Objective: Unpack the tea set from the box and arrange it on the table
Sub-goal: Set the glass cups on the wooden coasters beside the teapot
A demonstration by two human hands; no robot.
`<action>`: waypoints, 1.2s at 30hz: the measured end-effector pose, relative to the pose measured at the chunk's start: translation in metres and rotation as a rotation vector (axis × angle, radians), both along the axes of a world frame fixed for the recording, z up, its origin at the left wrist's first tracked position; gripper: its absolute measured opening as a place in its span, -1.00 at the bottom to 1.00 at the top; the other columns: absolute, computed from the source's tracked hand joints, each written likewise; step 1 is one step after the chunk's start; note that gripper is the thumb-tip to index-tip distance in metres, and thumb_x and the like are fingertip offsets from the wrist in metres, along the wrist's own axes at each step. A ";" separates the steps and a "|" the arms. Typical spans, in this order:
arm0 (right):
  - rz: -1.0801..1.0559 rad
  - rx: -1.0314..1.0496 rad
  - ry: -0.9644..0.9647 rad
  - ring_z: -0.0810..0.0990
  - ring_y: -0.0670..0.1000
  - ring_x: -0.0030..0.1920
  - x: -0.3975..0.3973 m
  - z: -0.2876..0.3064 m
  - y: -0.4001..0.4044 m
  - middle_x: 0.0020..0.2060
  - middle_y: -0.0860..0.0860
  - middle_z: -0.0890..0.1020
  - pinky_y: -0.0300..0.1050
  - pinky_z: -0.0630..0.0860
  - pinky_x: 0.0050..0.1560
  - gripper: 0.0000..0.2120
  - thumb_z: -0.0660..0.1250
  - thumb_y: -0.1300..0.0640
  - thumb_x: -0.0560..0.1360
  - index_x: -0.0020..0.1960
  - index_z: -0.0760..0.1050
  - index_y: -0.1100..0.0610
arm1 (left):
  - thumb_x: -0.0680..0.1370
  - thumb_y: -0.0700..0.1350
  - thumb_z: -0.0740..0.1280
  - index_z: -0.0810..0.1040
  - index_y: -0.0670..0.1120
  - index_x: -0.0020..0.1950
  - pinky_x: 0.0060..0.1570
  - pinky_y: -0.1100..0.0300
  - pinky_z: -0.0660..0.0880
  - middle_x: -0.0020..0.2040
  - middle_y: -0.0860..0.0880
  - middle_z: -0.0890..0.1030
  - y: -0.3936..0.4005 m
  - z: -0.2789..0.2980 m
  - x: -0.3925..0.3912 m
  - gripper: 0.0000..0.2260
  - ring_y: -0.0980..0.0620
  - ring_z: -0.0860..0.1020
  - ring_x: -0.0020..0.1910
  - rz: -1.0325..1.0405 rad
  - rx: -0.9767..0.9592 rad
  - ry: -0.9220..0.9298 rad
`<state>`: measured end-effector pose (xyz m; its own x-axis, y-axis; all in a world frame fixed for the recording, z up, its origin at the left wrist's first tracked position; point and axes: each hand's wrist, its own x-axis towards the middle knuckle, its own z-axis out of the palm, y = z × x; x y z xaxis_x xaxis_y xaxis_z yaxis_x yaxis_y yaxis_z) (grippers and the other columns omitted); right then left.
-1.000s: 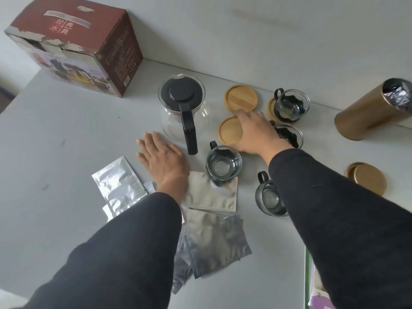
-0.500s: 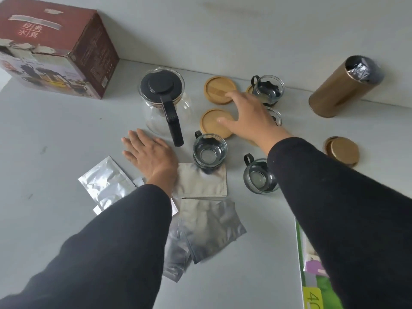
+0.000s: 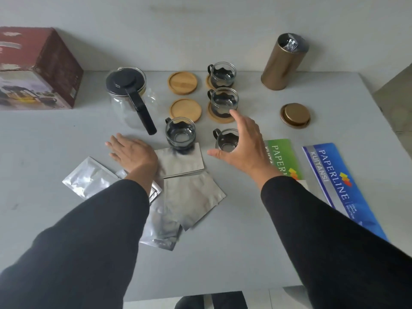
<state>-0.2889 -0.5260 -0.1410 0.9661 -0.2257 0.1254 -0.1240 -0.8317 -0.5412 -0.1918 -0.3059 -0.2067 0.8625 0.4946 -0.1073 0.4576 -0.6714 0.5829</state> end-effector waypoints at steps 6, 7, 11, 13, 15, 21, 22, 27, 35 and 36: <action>-0.049 0.149 0.023 0.32 0.06 0.35 -0.015 -0.016 0.001 0.34 0.09 0.33 -0.05 0.35 0.31 0.04 0.58 -0.17 0.18 0.49 0.11 0.01 | 0.63 -0.16 -0.01 0.03 -0.20 0.54 0.52 0.02 -0.15 0.56 -0.13 0.00 -0.001 -0.001 0.000 -0.53 -0.09 -0.10 0.55 0.009 0.004 0.015; -0.062 0.172 0.027 0.32 0.05 0.36 -0.016 -0.019 0.001 0.35 0.09 0.33 -0.12 0.33 0.29 0.04 0.59 -0.15 0.19 0.50 0.10 0.00 | 0.63 -0.16 -0.02 0.03 -0.20 0.54 0.52 0.02 -0.15 0.57 -0.13 0.00 -0.002 0.000 0.000 -0.53 -0.09 -0.11 0.55 0.011 0.003 0.017; -0.099 0.245 0.007 0.38 0.04 0.33 -0.016 -0.026 -0.001 0.35 0.09 0.37 -0.26 0.30 0.17 0.02 0.60 -0.05 0.21 0.49 0.11 0.02 | 0.64 -0.15 -0.03 0.02 -0.20 0.55 0.52 0.03 -0.18 0.57 -0.13 -0.01 -0.005 -0.002 0.001 -0.53 -0.09 -0.12 0.55 0.027 -0.007 0.018; -0.093 0.248 -0.011 0.40 0.04 0.30 -0.013 -0.025 -0.003 0.34 0.08 0.39 -0.26 0.32 0.16 -0.02 0.60 -0.02 0.23 0.49 0.13 0.02 | 0.63 -0.15 -0.03 0.02 -0.20 0.55 0.52 0.03 -0.18 0.57 -0.13 -0.01 -0.005 -0.002 0.002 -0.53 -0.08 -0.12 0.55 0.050 -0.012 0.018; -0.078 0.221 -0.034 0.44 0.03 0.25 -0.010 -0.021 -0.003 0.31 0.06 0.41 -0.29 0.33 0.13 -0.07 0.59 0.01 0.24 0.47 0.16 0.03 | 0.63 -0.16 -0.03 0.02 -0.20 0.55 0.52 0.03 -0.18 0.57 -0.13 -0.01 -0.007 -0.001 0.004 -0.53 -0.08 -0.11 0.55 0.072 -0.016 0.022; 0.004 0.161 -0.120 0.50 0.00 0.16 0.022 0.008 0.000 0.24 0.05 0.47 -0.29 0.38 0.09 -0.13 0.58 -0.04 0.23 0.43 0.24 0.03 | 0.62 -0.18 -0.04 0.02 -0.20 0.54 0.52 0.04 -0.17 0.57 -0.12 -0.02 -0.012 0.002 0.010 -0.52 -0.07 -0.11 0.56 0.159 -0.036 0.029; 0.023 0.170 -0.134 0.50 0.00 0.17 0.033 0.015 0.000 0.24 0.05 0.47 -0.32 0.37 0.10 -0.13 0.58 -0.04 0.23 0.43 0.24 0.03 | 0.62 -0.17 -0.03 0.02 -0.20 0.54 0.52 0.04 -0.17 0.57 -0.11 -0.02 -0.011 0.003 0.010 -0.52 -0.06 -0.11 0.56 0.165 -0.036 0.029; 0.084 0.230 -0.170 0.49 0.04 0.20 0.095 0.032 0.008 0.27 0.05 0.44 -0.11 0.44 0.22 -0.11 0.58 -0.04 0.22 0.43 0.24 0.03 | 0.62 -0.16 -0.03 0.01 -0.20 0.55 0.52 0.05 -0.17 0.57 -0.09 -0.02 -0.015 0.001 0.008 -0.51 -0.04 -0.11 0.56 0.162 -0.015 0.021; 0.122 0.302 -0.120 0.40 -0.02 0.22 0.180 0.023 0.017 0.27 0.05 0.41 -0.33 0.24 0.14 -0.12 0.56 0.01 0.26 0.46 0.18 0.01 | 0.61 -0.12 0.00 0.06 -0.16 0.53 0.52 0.07 -0.15 0.56 -0.06 0.05 -0.017 -0.003 0.014 -0.52 0.00 -0.07 0.55 0.225 0.080 0.042; 0.130 0.300 -0.104 0.39 -0.01 0.23 0.189 0.021 0.017 0.27 0.06 0.41 -0.33 0.24 0.13 -0.12 0.56 0.01 0.27 0.46 0.17 0.00 | 0.61 -0.11 0.00 0.05 -0.16 0.54 0.52 0.07 -0.15 0.56 -0.06 0.04 -0.018 -0.004 0.015 -0.52 0.00 -0.07 0.55 0.230 0.091 0.049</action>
<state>-0.1001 -0.5092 -0.1200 0.9747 -0.1430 0.1716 0.0415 -0.6387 -0.7683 -0.1768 -0.3242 -0.2111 0.7206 0.6871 -0.0927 0.6312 -0.5947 0.4980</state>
